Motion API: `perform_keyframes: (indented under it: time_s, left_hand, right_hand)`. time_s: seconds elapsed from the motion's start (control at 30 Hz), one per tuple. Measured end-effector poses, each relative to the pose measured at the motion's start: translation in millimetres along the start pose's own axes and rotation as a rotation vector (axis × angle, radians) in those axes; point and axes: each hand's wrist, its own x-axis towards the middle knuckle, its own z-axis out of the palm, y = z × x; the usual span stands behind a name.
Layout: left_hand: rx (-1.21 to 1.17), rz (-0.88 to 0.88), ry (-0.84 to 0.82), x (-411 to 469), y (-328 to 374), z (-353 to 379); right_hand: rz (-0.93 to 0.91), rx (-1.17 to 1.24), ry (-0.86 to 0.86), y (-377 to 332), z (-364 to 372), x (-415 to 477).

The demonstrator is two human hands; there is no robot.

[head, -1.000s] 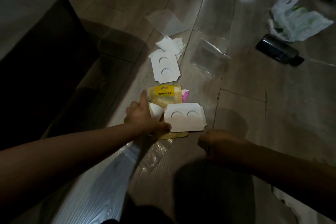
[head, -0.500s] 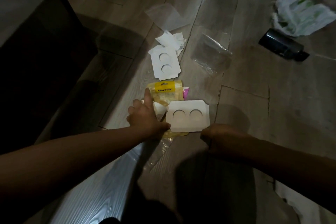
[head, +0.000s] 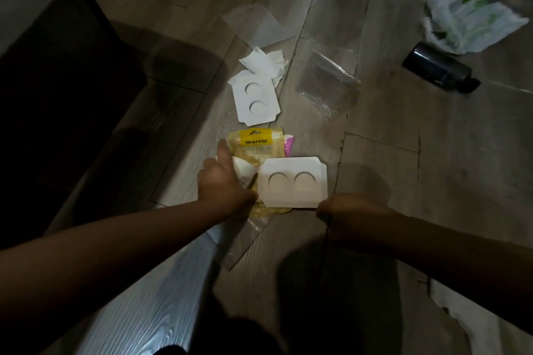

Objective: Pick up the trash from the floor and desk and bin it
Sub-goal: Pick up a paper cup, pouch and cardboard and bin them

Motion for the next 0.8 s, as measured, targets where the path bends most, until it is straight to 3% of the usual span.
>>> perform_keyframes:
  time_s: [0.17, 0.5, 0.8]
  left_hand:
    - [-0.017, -0.024, -0.018, 3, 2, -7]
    - [-0.046, 0.025, 0.066, -7, -2, 3]
    - [-0.127, 0.101, 0.072, -7, -14, -3]
  right_hand:
    - [0.060, 0.014, -0.034, -3, -9, 3]
    - [0.101, 0.045, 0.118, -2, -29, 3]
    - [0.097, 0.053, 0.127, -2, -31, 9]
